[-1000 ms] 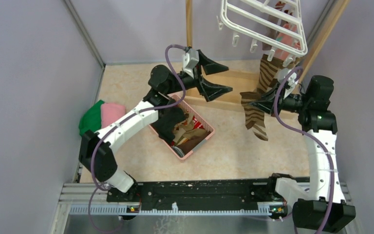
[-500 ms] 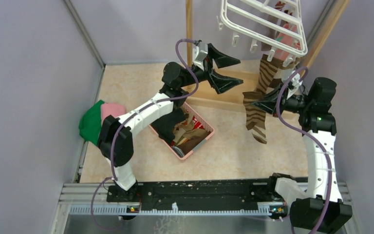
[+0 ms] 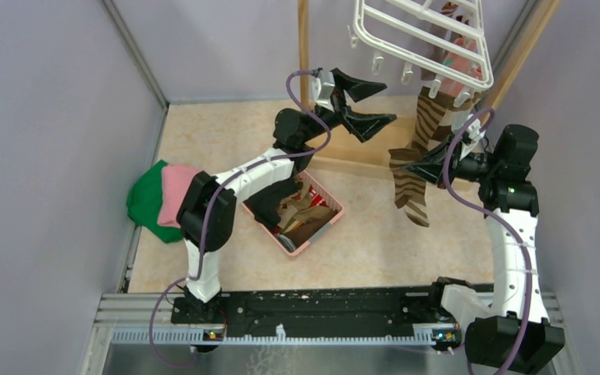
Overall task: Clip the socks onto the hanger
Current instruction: Open the clamp at the hanger.
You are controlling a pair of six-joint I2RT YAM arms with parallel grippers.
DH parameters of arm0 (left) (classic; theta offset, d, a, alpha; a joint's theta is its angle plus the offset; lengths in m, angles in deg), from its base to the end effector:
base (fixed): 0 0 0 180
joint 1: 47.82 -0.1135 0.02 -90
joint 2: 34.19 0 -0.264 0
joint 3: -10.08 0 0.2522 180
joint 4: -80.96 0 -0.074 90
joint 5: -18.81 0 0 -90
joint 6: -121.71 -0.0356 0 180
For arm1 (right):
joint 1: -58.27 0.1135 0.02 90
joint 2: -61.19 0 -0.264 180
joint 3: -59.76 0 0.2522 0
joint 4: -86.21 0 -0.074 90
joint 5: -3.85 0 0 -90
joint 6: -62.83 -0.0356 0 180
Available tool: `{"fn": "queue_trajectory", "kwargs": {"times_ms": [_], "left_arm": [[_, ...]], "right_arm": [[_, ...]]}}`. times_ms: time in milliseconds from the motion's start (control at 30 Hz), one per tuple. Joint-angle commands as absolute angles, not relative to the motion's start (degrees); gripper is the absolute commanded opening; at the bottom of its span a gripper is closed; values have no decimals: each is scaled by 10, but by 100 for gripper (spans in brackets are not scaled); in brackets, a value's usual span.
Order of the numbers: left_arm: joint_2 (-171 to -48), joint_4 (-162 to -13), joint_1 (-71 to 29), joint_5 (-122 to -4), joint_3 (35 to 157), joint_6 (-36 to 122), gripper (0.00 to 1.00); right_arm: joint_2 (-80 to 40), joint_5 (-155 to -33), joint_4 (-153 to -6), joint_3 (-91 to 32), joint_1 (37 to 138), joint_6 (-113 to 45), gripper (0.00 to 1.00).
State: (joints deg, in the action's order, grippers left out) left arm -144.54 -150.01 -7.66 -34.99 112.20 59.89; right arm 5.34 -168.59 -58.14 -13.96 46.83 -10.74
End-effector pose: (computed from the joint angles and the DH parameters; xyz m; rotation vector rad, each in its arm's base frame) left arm 0.3203 -0.2978 0.3946 0.7332 0.7932 -1.3449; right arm 0.1900 -0.0025 0.3853 -0.9775 1.3921 0.9669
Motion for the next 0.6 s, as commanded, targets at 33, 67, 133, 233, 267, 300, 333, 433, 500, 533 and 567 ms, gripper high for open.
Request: {"fn": "queue_trajectory", "kwargs": {"times_ms": [33, 67, 133, 233, 267, 300, 333, 433, 500, 533, 567], "left_arm": [[-1486, -1546, -76, -383, 1187, 632, 99], [-1495, -1552, -76, -385, 1197, 638, 99], [-1510, -1558, -77, -387, 1220, 648, 99], [-1533, -1563, -78, -394, 1252, 662, 99], [-1540, -1566, -79, -395, 1263, 670, 98], [-1549, -1570, -80, -395, 1274, 679, 98], [-1556, -1574, -80, -396, 1287, 686, 98], [-1574, -1577, -81, -395, 1317, 700, 98], [-1586, -1576, -80, -394, 1335, 708, 98], [-1591, -1576, -81, -394, 1345, 713, 98], [-1597, -1576, -80, -393, 1355, 717, 98]], "right_arm": [[61, -1702, -593, -140, 463, -100, 0], [61, -1702, -592, -140, 463, -100, 0], [60, -1703, -591, -140, 463, -99, 0], [60, -1705, -589, -140, 463, -98, 0], [60, -1706, -588, -140, 463, -97, 0], [60, -1706, -588, -141, 463, -96, 0], [61, -1706, -587, -141, 463, -95, 0], [60, -1708, -583, -141, 463, -92, 0], [60, -1709, -582, -141, 463, -92, 0], [61, -1709, -582, -141, 463, -91, 0], [61, -1709, -581, -142, 463, -91, 0]]}}
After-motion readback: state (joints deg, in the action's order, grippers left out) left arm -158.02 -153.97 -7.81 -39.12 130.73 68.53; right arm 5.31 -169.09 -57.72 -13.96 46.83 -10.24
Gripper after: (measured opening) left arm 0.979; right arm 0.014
